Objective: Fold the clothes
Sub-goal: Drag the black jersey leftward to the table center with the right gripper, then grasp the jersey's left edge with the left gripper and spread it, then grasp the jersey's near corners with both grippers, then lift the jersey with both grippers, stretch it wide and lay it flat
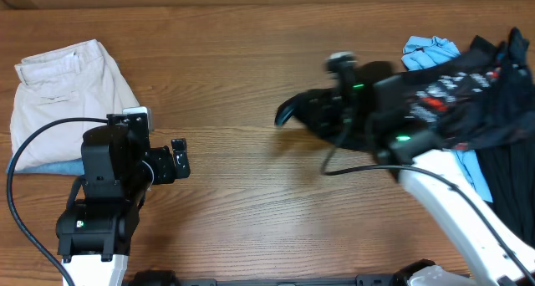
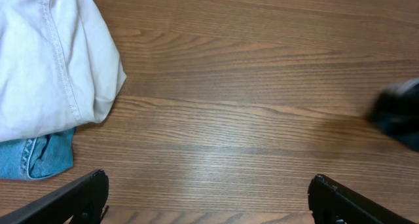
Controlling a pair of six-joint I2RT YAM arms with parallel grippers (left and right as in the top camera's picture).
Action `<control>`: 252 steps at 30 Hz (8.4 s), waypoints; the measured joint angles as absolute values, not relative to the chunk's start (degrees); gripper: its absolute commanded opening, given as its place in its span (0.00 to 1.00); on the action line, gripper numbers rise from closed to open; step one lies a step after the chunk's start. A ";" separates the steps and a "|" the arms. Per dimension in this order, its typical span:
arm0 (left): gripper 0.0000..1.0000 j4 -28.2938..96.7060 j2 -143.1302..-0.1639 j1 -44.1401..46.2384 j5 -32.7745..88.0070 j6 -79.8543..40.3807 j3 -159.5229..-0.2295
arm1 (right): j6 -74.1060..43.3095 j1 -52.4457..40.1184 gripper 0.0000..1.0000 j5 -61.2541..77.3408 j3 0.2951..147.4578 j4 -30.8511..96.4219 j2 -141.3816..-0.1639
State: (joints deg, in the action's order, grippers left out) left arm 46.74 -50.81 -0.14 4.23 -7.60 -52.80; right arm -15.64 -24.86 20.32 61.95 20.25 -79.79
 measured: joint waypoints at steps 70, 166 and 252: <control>0.04 -15.86 -114.10 23.33 21.91 -40.82 -54.04 | -16.10 -19.53 1.00 -7.70 62.33 35.07 -67.70; 0.66 41.69 -114.48 31.44 12.62 -29.04 -81.14 | -29.78 -15.40 1.00 -16.73 62.33 48.62 -68.14; 0.04 73.49 -100.05 18.87 4.40 -23.33 -89.97 | -27.79 -11.77 0.24 -3.77 54.00 48.01 -98.24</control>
State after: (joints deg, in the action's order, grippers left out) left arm 73.49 -100.05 18.87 4.40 -23.33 -89.97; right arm -27.79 -11.77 -3.77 54.00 48.01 -98.24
